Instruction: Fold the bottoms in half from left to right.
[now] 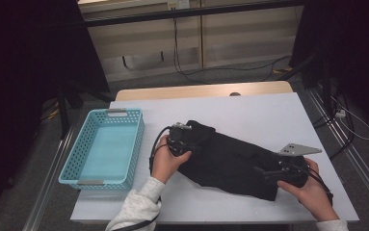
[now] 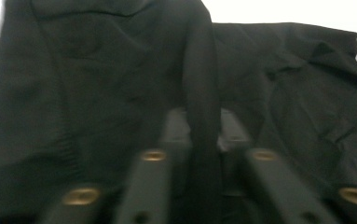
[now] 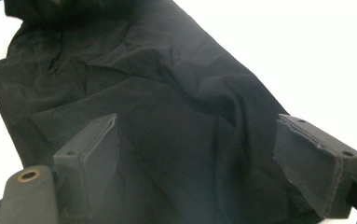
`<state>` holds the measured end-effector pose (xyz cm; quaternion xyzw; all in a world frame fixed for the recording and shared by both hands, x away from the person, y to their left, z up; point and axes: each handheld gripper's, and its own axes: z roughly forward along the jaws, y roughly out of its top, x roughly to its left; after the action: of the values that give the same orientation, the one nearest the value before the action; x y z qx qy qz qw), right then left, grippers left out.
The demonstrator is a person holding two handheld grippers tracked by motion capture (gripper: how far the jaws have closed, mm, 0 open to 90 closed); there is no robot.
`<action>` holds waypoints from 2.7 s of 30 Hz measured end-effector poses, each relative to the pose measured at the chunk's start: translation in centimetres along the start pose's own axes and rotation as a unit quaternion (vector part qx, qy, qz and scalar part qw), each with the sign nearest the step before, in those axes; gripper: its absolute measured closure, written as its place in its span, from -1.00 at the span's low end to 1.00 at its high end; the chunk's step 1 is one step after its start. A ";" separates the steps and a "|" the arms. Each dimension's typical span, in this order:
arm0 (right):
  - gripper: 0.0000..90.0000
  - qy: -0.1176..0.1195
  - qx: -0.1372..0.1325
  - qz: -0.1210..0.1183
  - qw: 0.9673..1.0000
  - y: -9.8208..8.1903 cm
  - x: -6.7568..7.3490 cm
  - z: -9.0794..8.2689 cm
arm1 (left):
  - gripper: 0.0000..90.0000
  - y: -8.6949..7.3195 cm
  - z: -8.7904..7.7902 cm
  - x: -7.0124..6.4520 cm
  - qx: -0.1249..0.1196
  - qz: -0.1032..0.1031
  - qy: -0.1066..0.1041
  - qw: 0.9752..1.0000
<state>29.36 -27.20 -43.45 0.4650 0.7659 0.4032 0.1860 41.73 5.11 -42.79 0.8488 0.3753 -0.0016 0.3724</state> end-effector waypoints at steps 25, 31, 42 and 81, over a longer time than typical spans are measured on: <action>-0.52 0.002 -0.005 0.000 1.000 5.0 2.4 6.8 | -0.62 -1.8 -5.0 4.5 -0.020 -0.006 0.075 0.997; -0.34 0.000 -0.004 -0.005 1.000 6.6 3.0 9.4 | -0.62 -2.4 -5.2 5.2 -0.025 -0.009 0.082 0.996; -0.03 0.010 0.005 -0.016 1.000 9.0 4.1 14.7 | -0.62 -2.9 -6.1 5.7 -0.035 -0.019 0.089 0.995; 0.89 0.044 0.010 -0.008 0.999 9.4 2.7 11.7 | -0.60 -3.3 -6.2 4.9 -0.045 -0.008 0.089 0.995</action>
<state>41.01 -17.40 -42.83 0.4427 0.7810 0.4140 0.1505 41.41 13.57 -41.78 0.8250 0.4134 0.0878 0.3753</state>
